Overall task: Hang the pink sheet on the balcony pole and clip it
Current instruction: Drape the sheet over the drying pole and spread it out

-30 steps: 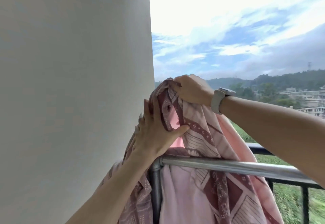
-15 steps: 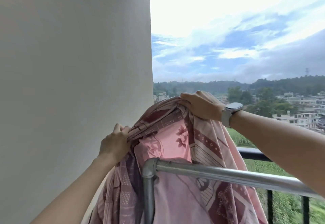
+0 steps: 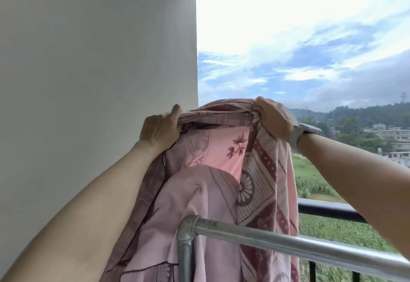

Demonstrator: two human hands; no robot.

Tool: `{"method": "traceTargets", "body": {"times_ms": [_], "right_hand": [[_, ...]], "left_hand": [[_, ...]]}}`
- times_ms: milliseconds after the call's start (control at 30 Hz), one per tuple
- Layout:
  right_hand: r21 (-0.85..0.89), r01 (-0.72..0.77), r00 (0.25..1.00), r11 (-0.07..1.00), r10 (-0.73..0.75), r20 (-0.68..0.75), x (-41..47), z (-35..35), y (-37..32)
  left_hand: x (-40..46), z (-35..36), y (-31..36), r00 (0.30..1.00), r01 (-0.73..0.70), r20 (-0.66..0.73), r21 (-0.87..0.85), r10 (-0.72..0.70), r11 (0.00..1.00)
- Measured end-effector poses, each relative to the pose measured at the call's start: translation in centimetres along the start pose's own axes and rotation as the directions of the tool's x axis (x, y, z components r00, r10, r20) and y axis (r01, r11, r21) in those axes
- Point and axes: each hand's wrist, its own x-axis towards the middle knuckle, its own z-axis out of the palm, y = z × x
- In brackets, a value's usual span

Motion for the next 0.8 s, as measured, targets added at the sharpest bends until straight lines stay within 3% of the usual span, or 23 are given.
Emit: {"method": "traceTargets", "body": {"times_ms": [67,100,133,200,233,300,367,400,433,567,700,800], "right_hand": [[-0.129,0.131,0.991,0.983,-0.134,-0.017,-1.9,-1.5,0.2],[-0.192,0.232,0.972,0.954,-0.223,0.071,-3.2,-2.1,0.1],[-0.233,0.339,0.933,0.911,-0.294,0.209,-4.4,-2.6,-0.1],[-0.249,0.417,0.848,0.874,-0.275,0.452,-5.9,-3.0,-0.9],[-0.276,0.366,0.857,0.889,-0.207,0.471,-5.9,-3.0,-1.3],[-0.321,0.131,0.955,0.938,-0.032,0.296,-5.6,-2.6,-2.3],[-0.241,-0.071,0.996,0.968,0.08,0.031,-5.3,-1.9,-3.3],[-0.182,-0.103,0.995,0.978,0.099,-0.029,-5.3,-1.8,-3.8],[-0.147,-0.116,0.993,0.982,0.114,-0.024,-5.4,-1.9,-4.1],[-0.19,-0.064,0.987,0.98,0.091,0.133,-5.8,-4.9,-4.3],[-0.192,-0.054,0.997,0.98,0.041,-0.071,-4.5,-9.4,-5.7],[-0.166,-0.044,0.978,0.985,0.009,-0.208,-4.9,-12.7,-7.0]], "left_hand": [[-2.7,-0.9,-0.2,0.951,-0.286,-0.116,0.031,0.287,0.958],[-4.7,-1.1,-0.3,0.915,-0.393,-0.087,0.029,0.395,0.919],[-6.4,-1.2,-0.3,0.896,-0.444,0.034,0.0,0.443,0.896],[-8.1,-1.6,0.4,0.839,-0.385,0.435,0.051,0.326,0.922],[-7.6,-1.6,0.8,0.83,-0.319,0.513,0.116,0.218,0.941],[-4.9,-2.3,1.7,0.906,-0.114,0.422,0.145,0.043,0.983],[-1.9,-3.9,1.6,0.987,0.111,0.116,0.015,-0.112,0.994],[-1.1,-4.8,1.4,0.989,0.149,-0.003,-0.042,-0.149,0.988],[-1.0,-5.4,1.3,0.989,0.138,-0.045,-0.052,-0.14,0.989],[-3.8,-6.7,2.3,0.995,0.055,0.085,0.001,-0.055,0.998],[-3.5,-9.5,4.1,0.985,0.149,-0.062,-0.139,-0.159,0.979],[-4.1,-12.5,5.3,0.954,0.194,-0.156,-0.335,-0.257,0.922]]}}
